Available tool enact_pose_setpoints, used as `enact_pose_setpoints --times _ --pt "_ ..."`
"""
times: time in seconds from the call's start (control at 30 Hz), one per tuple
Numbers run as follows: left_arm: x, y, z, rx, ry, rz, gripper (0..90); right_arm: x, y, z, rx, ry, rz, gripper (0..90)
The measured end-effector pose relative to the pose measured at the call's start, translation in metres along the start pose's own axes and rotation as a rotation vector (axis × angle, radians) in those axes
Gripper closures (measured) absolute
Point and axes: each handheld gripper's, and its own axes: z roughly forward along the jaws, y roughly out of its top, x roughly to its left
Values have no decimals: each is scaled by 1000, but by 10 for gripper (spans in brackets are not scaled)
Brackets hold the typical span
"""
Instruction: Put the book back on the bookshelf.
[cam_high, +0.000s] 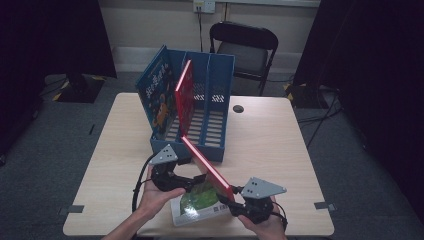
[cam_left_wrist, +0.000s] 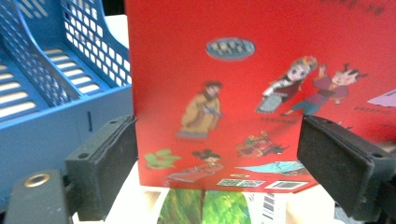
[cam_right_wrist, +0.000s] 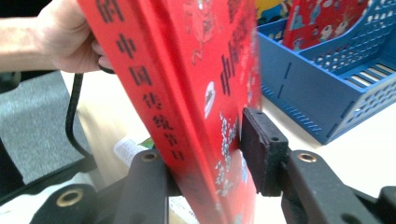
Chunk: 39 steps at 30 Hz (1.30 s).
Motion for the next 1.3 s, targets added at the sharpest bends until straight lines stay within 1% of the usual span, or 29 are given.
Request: enact_pose_setpoints --times 0.03,0.07,0.13,0.23,0.27,0.33,0.37,0.43,0.47,0.53,0.57,0.67,0.73,0.77,0.8,0.83,0.87,0.9,0.93,0.97,1.0,1.03,1.13,1.2,1.3 --pt "1 1 0 3 -4 5 123 -2 0 0 -7 -2 8 650" --pt "1 1 0 8 -6 13 123 -4 -1 -1 -8 -3 7 657" --pt "3 2 -2 4 -1 21 128 -6 -1 -2 -10 -13 3 672" --pt "6 2 -2 7 4 49 137 -12 -1 -3 -11 -29 3 694" --pt "7 4 -1 18 4 72 134 -14 -1 -4 -12 -34 10 701" --pt "6 9 1 30 -13 104 162 -17 -1 -4 -13 -44 5 718" --pt "6 12 2 38 -29 126 171 -18 -1 -4 -21 -46 4 721" --pt "1 17 4 61 -12 165 178 -20 0 -2 -35 -41 -3 725" --pt "-1 18 5 68 -6 176 186 -21 1 -1 -36 -43 -12 731" --pt "-2 19 5 67 5 178 213 -22 4 2 -37 -57 -27 744" --pt "-2 19 5 66 19 183 221 -23 5 3 -41 -54 -30 748" --pt "-3 22 2 51 63 180 246 -26 9 6 -42 -50 -25 770" --pt "-2 25 0 50 78 169 250 -29 10 10 -56 -26 -12 792" --pt "-1 26 -3 47 79 163 254 -29 12 12 -63 -9 -7 790" --pt "0 26 -5 45 83 161 255 -30 13 13 -74 15 8 788" --pt "1 25 -8 46 93 161 255 -30 15 15 -80 20 4 788" --pt "1 23 -9 41 93 156 252 -28 16 18 -79 9 -12 792" --pt "3 21 -10 46 94 151 251 -27 16 20 -76 4 -25 789" --pt "4 17 -12 46 94 146 252 -27 17 22 -68 7 -36 785" --pt "5 15 -13 28 99 145 261 -28 17 24 -67 14 -33 785" --pt "6 14 -15 20 97 140 265 -28 18 25 -68 23 -28 781" --pt "7 13 -16 16 99 129 265 -27 19 27 -68 22 -32 777" --pt "8 12 -18 12 103 129 278 -28 21 31 -88 28 -22 758" --pt "9 11 -20 13 109 133 302 -30 23 33 -112 36 1 739" --pt "11 10 -21 9 101 126 310 -29 27 35 -126 44 -4 729"
